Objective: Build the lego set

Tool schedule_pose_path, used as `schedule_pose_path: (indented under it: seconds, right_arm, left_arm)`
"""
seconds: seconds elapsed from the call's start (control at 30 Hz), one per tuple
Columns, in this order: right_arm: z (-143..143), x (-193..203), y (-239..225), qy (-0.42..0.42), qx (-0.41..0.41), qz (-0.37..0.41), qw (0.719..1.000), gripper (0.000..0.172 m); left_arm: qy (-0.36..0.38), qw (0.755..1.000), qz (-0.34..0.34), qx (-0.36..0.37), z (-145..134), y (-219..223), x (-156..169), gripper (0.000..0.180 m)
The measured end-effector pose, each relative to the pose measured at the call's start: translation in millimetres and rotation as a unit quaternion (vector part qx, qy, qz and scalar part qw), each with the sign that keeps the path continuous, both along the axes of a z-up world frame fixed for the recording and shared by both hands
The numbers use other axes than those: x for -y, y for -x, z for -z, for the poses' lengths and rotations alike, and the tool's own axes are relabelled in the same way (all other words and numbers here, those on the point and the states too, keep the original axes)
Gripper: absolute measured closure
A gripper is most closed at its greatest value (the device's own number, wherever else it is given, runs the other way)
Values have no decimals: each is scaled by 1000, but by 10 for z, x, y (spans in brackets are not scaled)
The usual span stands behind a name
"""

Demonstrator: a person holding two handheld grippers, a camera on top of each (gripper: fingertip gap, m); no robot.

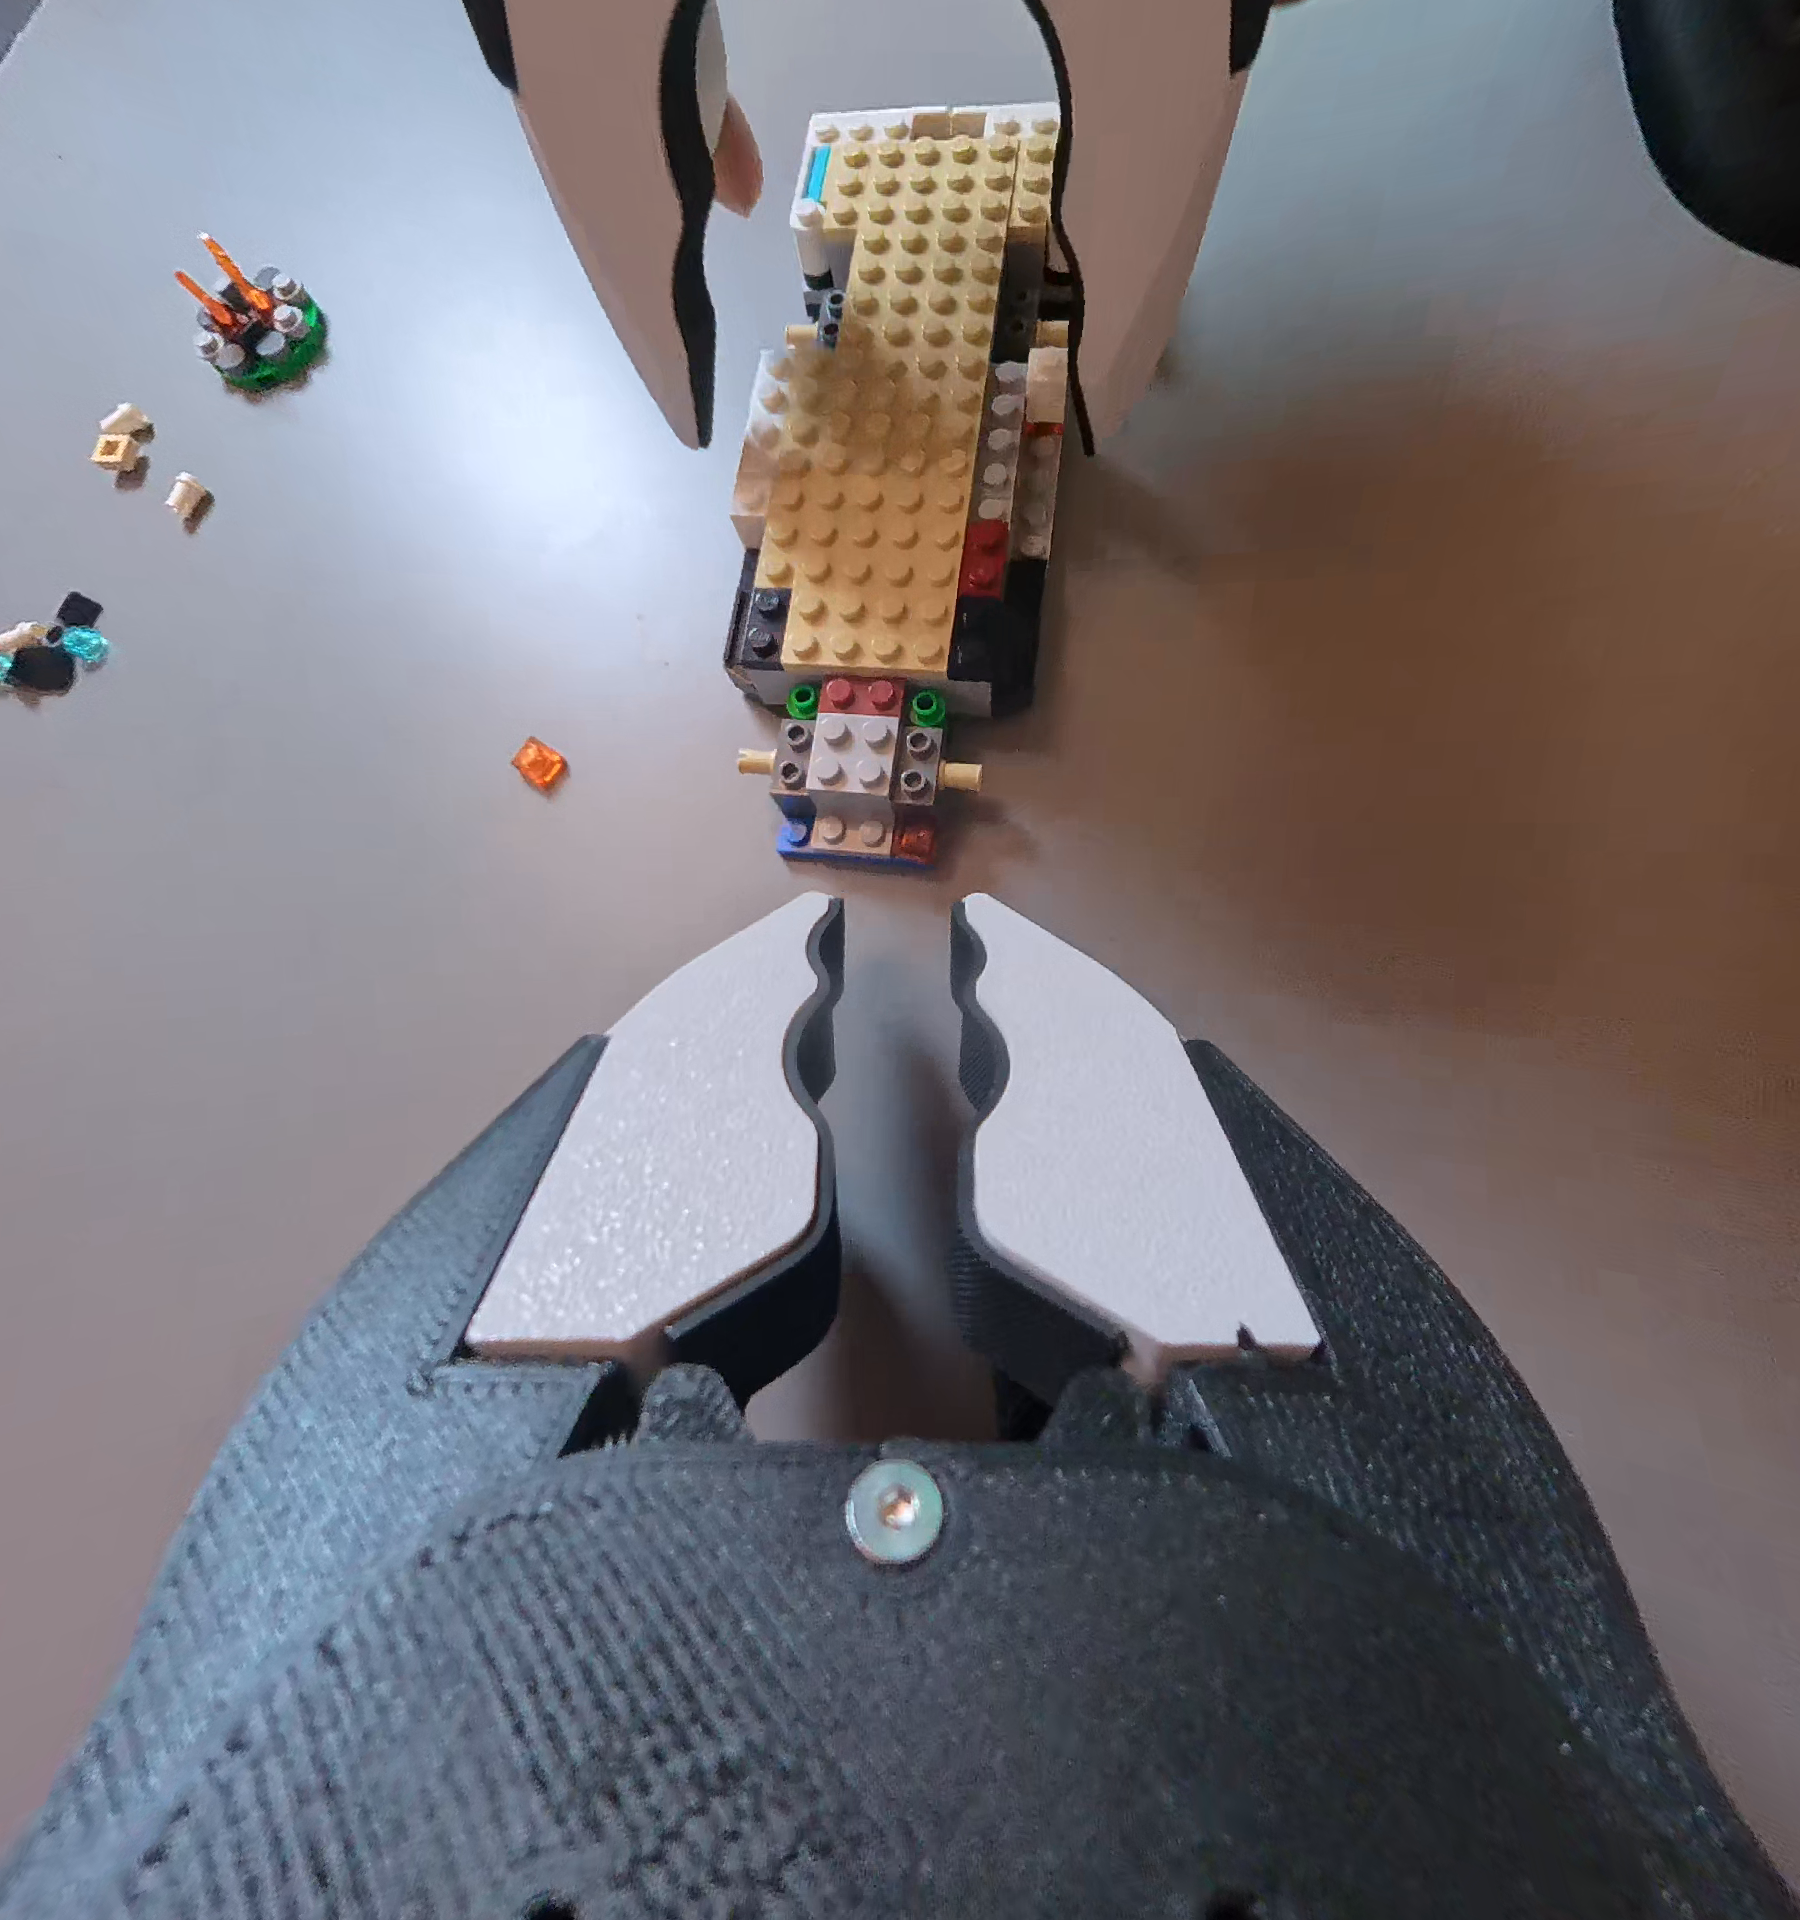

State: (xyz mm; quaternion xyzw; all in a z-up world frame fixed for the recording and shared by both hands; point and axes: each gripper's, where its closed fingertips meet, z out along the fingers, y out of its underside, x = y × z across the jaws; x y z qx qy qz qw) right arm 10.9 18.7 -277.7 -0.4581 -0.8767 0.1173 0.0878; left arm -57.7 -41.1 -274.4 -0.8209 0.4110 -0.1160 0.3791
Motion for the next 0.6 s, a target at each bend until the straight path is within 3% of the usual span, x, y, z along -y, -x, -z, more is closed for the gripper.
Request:
schedule_pose_path:
  seconds: [0.23, 0.6]
  right_arm:
    - [79, 14, 28, -4, 26, -15, 1000, 103]
    - [-116, 112, 79, 169, 30, 3, 985, 104]
  left_arm:
    - [-11, 1000, 4, 12, -51, 27, 23, 161]
    - [-102, 994, 44, -3, -261, -93, 39, 160]
